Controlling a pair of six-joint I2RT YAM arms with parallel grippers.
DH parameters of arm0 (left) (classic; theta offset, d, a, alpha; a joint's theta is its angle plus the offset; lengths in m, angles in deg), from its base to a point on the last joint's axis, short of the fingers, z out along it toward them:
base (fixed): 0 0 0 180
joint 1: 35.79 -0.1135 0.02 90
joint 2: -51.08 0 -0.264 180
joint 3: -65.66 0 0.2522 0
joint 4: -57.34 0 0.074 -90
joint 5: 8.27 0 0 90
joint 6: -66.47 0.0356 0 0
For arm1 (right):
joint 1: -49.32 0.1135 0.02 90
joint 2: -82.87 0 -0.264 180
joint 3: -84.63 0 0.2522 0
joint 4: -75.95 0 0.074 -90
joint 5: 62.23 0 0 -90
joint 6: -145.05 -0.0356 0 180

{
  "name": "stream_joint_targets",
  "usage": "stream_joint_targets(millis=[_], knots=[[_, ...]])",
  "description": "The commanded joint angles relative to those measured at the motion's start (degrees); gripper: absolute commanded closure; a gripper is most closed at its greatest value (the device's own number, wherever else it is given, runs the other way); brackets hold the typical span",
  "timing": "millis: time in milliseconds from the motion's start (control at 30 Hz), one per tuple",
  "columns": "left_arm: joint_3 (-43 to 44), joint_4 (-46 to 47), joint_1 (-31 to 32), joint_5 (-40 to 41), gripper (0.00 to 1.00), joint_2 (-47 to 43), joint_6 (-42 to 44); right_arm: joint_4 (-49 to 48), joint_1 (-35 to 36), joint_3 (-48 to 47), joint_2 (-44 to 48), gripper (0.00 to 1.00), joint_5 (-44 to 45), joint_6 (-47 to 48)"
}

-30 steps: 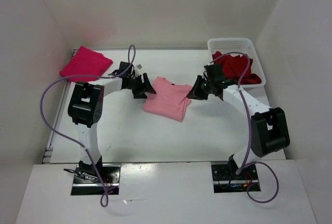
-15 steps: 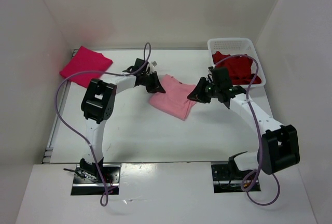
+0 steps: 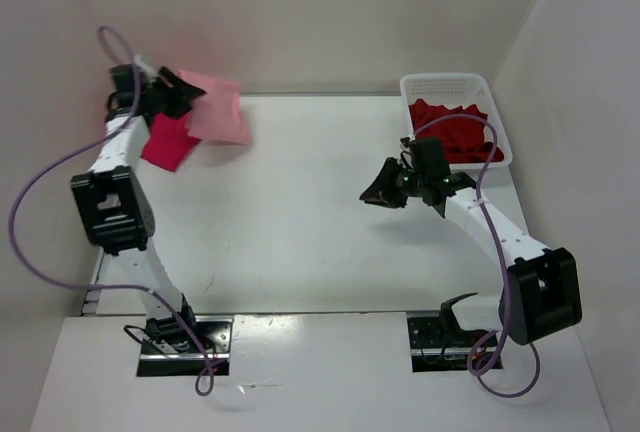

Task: Fold and stack the t-shirts
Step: Put the neatly folded tshirt into the corner of the board with the left arm, then grab crumpled tshirt from bin with the right arm

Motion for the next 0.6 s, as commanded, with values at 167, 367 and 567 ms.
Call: stream_joint_targets(millis=[167, 367, 567], knots=[[-24.33, 5.95, -14.9, -5.89, 0.0, -7.79, -6.57, 0.52, -0.84, -3.73, -1.63, 0.58, -2.4, 2.52], [-35.41, 4.8, -15.6, 1.76, 0.0, -22.64, -6.03, 0.0, -2.68, -9.17, -6.45, 0.51, -2.4, 3.05], [-36.12, 1.12, -8.85, 1.24, 0.0, -30.03, -1.99, 4.29, -6.8, -23.82, -16.55, 0.37, 13.66, 6.3]])
